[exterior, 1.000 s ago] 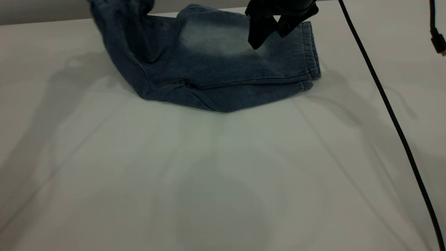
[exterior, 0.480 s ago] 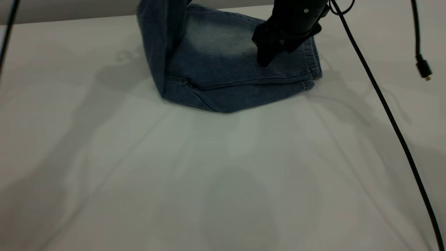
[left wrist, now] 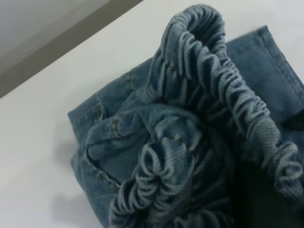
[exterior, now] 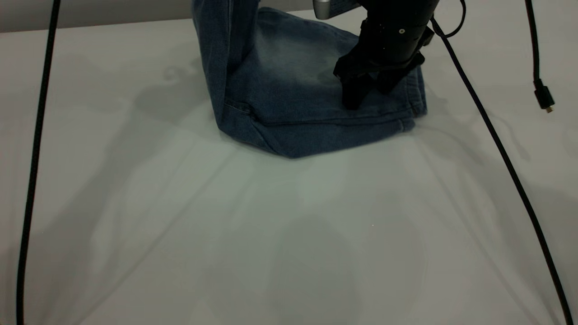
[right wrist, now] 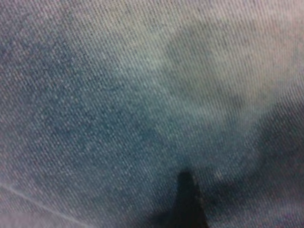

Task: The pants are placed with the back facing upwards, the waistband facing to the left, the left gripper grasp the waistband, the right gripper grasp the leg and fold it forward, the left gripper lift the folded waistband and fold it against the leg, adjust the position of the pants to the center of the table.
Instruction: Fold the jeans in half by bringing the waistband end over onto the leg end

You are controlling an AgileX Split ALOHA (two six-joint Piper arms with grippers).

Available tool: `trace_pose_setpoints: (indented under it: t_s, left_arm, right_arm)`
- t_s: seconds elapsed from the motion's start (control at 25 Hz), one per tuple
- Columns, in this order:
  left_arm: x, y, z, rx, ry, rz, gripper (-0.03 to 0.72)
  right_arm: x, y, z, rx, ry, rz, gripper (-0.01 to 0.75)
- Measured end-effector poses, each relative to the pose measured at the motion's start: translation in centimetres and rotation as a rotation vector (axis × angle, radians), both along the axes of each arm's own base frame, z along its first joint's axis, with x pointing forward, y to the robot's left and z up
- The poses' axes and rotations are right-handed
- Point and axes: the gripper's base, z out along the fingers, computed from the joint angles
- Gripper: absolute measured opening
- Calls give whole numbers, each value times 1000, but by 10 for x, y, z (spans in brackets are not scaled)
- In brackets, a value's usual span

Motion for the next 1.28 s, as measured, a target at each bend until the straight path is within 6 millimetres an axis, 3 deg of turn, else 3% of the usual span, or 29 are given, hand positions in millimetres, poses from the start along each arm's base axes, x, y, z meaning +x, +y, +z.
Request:
trace_pose_setpoints:
  t_s: [0.24,0.64,0.92,1.16,1.28]
  left_arm:
    - [-5,-16,1,-17,-17,-38,97]
    - [-7,-22,2,-18,-22,-48,97]
    - [-7,-23,2,-27,-24,-48,97]
    - [-8,-27,3,-46,-24,-49,97]
    - [-14,-41,3,-43,-26,-82,97]
  right_arm:
    - [1,8,18,25,16,2,483]
    - [24,7,91,-34,-57,-27,483]
    - [46,-42,131,-181,-71,-144,483]
    - [67,-86,180,-132,-167,-263,483]
    - [73,-101,207,-80,-242,-311,483]
